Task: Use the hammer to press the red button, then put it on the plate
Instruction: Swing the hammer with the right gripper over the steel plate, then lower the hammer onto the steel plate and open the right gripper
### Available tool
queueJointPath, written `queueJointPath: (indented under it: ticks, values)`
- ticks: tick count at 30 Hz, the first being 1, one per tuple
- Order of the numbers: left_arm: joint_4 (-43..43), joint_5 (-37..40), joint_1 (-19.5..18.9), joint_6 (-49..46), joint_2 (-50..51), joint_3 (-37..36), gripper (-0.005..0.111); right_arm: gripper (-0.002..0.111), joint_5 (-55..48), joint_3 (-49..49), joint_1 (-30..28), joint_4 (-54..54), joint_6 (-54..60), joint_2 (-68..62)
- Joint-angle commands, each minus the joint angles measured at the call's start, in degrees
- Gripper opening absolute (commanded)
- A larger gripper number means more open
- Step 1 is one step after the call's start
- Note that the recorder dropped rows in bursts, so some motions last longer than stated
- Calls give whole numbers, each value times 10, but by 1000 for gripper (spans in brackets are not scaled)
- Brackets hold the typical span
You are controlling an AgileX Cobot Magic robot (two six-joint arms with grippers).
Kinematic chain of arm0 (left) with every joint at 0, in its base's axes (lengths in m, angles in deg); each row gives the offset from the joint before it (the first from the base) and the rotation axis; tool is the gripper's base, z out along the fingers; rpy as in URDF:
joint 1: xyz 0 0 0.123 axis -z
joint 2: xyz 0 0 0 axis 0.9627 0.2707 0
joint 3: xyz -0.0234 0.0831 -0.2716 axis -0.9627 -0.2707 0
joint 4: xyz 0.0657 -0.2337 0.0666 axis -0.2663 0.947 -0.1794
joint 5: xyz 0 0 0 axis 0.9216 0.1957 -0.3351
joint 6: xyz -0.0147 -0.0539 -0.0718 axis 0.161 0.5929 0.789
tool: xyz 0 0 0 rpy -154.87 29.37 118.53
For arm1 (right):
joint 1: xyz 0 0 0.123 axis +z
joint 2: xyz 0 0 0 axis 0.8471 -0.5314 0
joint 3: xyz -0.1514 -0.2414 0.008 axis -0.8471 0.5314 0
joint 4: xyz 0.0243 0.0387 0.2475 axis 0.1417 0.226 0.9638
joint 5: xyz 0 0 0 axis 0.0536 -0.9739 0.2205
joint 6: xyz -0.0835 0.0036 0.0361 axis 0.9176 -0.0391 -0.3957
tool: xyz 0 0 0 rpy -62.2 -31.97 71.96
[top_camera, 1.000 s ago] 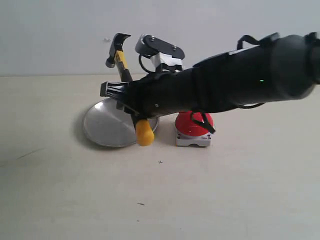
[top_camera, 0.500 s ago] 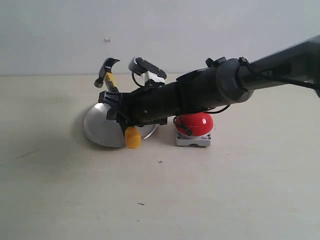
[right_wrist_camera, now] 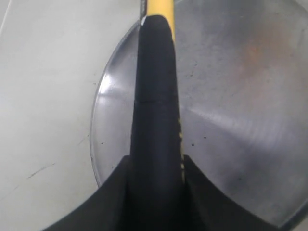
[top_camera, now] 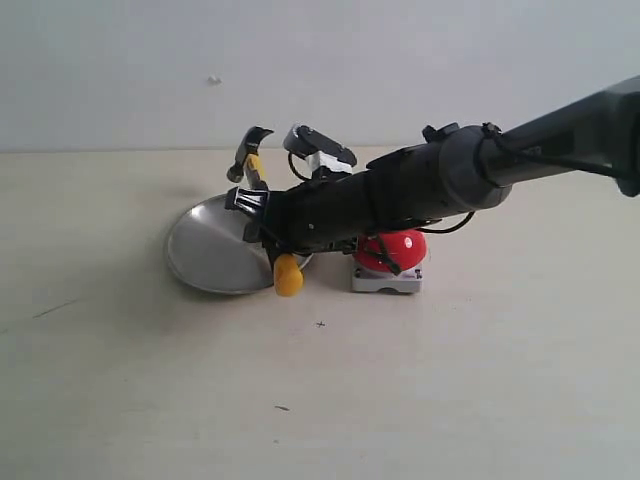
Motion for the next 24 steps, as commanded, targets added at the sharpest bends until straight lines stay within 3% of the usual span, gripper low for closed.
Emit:
queueJointPath:
  ticks: [1,7,18,24]
  values:
    - [1,0,-1,1,-3,-2,0,0,-10,-10,-1,-1,-21,-14]
    - [1,0,-1,1,-3,-2,0,0,-59,-43,-1,-1,-25,-48]
    - [1,0,-1,1,-3,-2,0,0,-41,-50,1,-1,-26,-59]
    - [1,0,-1,1,-3,-2,0,13,-44,-50,1,-1,-26,-63]
